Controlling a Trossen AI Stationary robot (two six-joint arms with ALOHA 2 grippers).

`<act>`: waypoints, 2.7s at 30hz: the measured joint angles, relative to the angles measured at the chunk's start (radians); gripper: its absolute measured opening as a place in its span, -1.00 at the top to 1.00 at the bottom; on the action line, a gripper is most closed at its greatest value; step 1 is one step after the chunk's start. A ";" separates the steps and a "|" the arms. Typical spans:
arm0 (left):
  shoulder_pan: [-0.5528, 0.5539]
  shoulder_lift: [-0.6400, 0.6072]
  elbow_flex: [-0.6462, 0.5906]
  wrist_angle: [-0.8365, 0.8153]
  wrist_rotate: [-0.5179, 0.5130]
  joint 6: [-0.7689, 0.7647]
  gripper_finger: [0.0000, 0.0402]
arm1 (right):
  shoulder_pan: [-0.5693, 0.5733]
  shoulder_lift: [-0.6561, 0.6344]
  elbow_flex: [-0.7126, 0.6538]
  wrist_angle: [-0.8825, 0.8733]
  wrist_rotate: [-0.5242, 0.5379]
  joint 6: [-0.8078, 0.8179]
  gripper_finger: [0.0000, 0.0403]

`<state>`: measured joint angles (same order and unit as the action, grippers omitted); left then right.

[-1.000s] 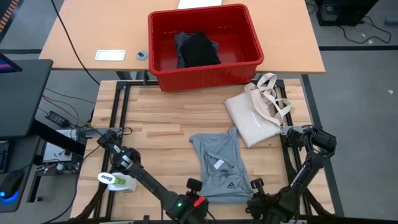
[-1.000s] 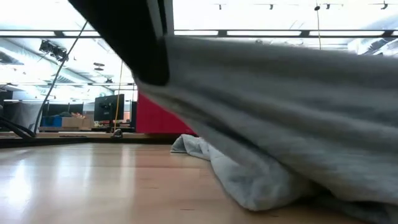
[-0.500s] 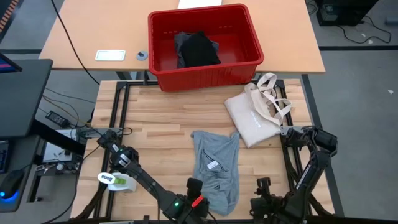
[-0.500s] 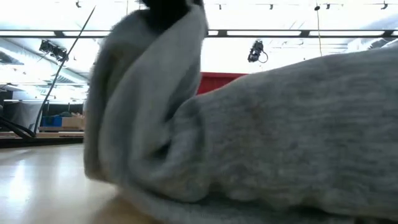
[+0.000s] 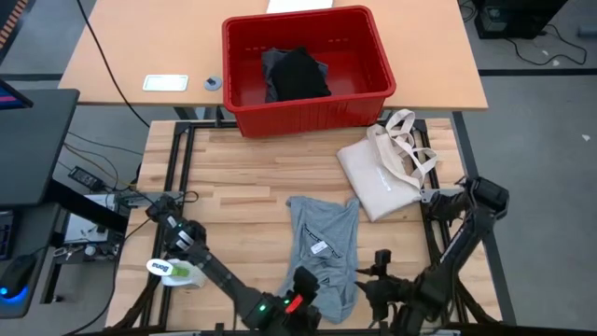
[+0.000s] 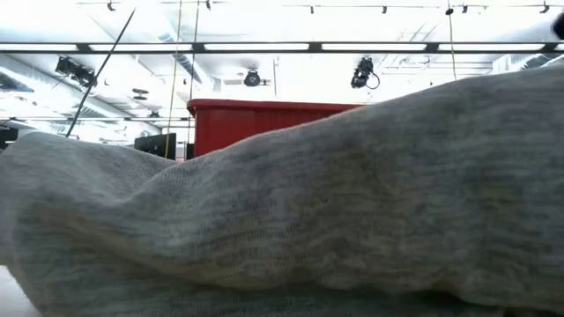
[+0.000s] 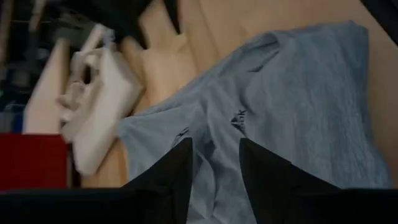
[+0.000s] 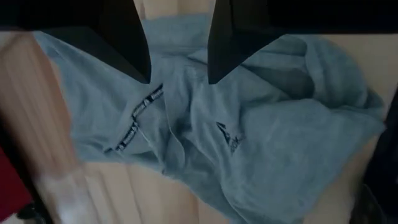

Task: Fold Laundry from Bin
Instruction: Fold the gray shirt

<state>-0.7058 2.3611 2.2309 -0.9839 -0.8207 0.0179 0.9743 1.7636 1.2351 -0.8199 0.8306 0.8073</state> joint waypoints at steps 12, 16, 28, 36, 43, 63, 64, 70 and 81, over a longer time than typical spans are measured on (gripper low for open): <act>0.135 0.000 0.000 0.419 0.405 0.333 0.44 | -0.081 -0.332 -0.504 0.716 0.166 -0.267 0.18; 0.172 0.001 0.000 0.455 0.423 0.400 0.44 | -0.081 -0.405 -0.688 1.000 0.219 -0.236 0.18; 0.301 0.003 -0.411 1.301 0.470 0.617 0.44 | -0.088 -0.355 -0.900 1.542 0.328 -0.334 0.18; 0.291 -0.020 -0.511 1.177 0.118 0.725 0.44 | -0.126 -0.382 -0.836 1.574 0.258 -0.497 0.18; 0.262 -0.217 -0.610 0.717 0.171 0.363 0.44 | -0.153 -0.367 -0.810 1.552 0.163 -0.559 0.18; 0.589 -0.650 -1.256 0.956 0.732 0.094 0.44 | -0.430 -0.358 -0.674 0.945 -0.380 -0.336 -0.23; 0.605 -0.647 -1.255 0.975 0.750 0.095 0.44 | -0.439 -0.358 -0.655 0.905 -0.380 -0.336 -0.24; 0.650 -0.645 -1.255 0.986 0.816 0.163 0.44 | -0.477 -0.358 -0.601 0.808 -0.380 -0.389 -0.24; 0.654 -0.481 -1.254 1.133 0.846 0.263 0.44 | -0.527 -0.358 -0.600 0.805 -0.387 -0.425 -0.23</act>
<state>-0.0519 1.8801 0.9767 0.1491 0.0253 0.2811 0.4473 1.4052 0.6350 -0.0153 0.4438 0.3824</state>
